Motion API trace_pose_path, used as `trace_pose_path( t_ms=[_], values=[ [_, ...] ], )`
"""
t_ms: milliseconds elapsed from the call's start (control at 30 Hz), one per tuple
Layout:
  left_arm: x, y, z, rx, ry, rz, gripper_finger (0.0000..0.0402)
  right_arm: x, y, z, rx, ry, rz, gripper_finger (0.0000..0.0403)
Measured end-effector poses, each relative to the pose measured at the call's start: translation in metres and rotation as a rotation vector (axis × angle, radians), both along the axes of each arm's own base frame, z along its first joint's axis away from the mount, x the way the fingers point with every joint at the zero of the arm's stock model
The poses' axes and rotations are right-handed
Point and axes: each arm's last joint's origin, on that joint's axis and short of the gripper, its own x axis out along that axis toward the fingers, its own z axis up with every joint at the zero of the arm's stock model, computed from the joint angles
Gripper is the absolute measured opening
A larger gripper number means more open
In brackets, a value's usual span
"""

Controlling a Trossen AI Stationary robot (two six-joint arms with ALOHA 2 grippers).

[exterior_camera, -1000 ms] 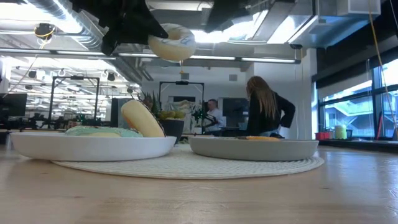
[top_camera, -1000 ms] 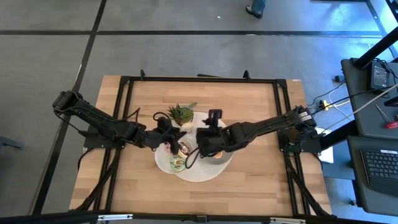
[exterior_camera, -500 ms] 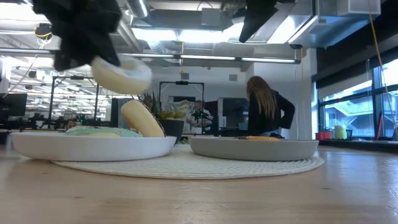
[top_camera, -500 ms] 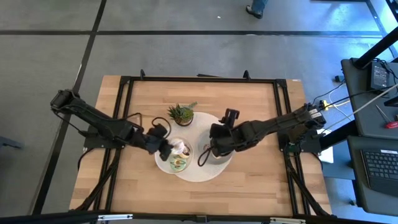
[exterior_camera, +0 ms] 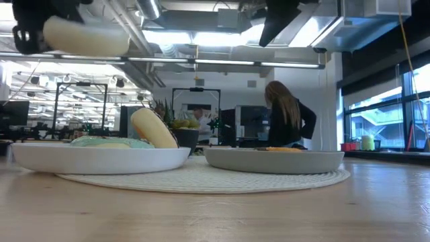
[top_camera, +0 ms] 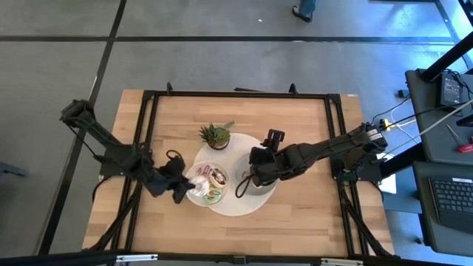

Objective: Pick & Place donuts
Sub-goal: Put the big white donut onto the white plate

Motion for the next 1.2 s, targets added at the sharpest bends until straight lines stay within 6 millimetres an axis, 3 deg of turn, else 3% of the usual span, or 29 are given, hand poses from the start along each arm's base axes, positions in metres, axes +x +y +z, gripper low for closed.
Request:
trace_pose_path(
  t_ms=[233, 700, 1200],
  values=[
    [0.007, -0.007, -0.024, 0.031, 0.131, 0.044, 0.0075, 0.001, 0.0, 0.0, 0.002, -0.007, 0.0, 0.0193],
    [0.021, -0.009, -0.048, 0.054, 0.221, 0.133, 0.0075, 0.002, 0.001, 0.0, 0.034, -0.019, 0.006, 0.0193],
    [0.025, -0.011, -0.057, 0.007, 0.263, 0.178, 0.0078, 0.002, 0.001, 0.0, 0.031, -0.015, 0.009, 0.0193]
  ],
)
